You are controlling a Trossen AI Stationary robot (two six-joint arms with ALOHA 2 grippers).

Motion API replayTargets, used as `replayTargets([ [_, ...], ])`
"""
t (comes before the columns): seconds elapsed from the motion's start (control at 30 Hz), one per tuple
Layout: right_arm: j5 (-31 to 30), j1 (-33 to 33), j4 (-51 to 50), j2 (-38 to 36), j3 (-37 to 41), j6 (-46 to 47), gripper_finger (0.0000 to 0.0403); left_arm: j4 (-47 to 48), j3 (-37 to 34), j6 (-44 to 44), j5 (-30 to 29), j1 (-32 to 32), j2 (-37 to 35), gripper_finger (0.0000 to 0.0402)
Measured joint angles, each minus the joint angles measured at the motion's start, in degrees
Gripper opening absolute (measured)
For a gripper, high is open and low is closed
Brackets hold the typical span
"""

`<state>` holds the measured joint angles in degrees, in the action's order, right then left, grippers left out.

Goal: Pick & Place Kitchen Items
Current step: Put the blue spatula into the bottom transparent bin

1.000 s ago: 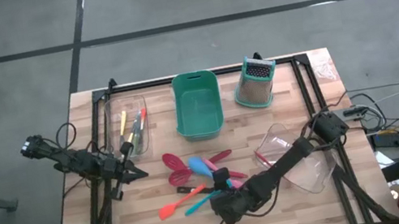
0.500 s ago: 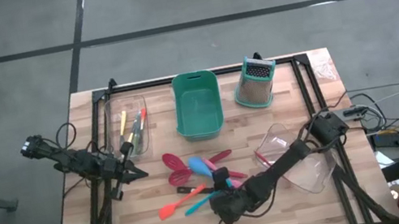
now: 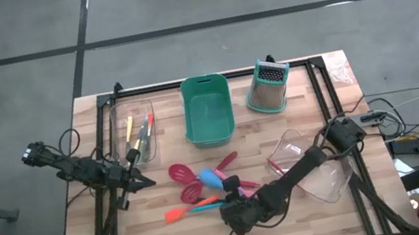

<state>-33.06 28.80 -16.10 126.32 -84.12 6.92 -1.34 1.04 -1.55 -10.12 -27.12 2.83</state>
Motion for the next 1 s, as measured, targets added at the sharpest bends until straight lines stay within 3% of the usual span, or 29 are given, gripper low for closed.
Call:
replayTargets([
  [0.67,-0.15,0.20,-5.73,-1.45,-5.73,-1.22,0.0024,0.02,0.00,0.01,0.01,0.01,0.00,0.0012],
  [1.0,-1.95,0.72,-14.01,-1.45,-9.40,1.91,0.0023,0.01,0.00,0.01,0.01,-0.01,0.00,0.0012],
])
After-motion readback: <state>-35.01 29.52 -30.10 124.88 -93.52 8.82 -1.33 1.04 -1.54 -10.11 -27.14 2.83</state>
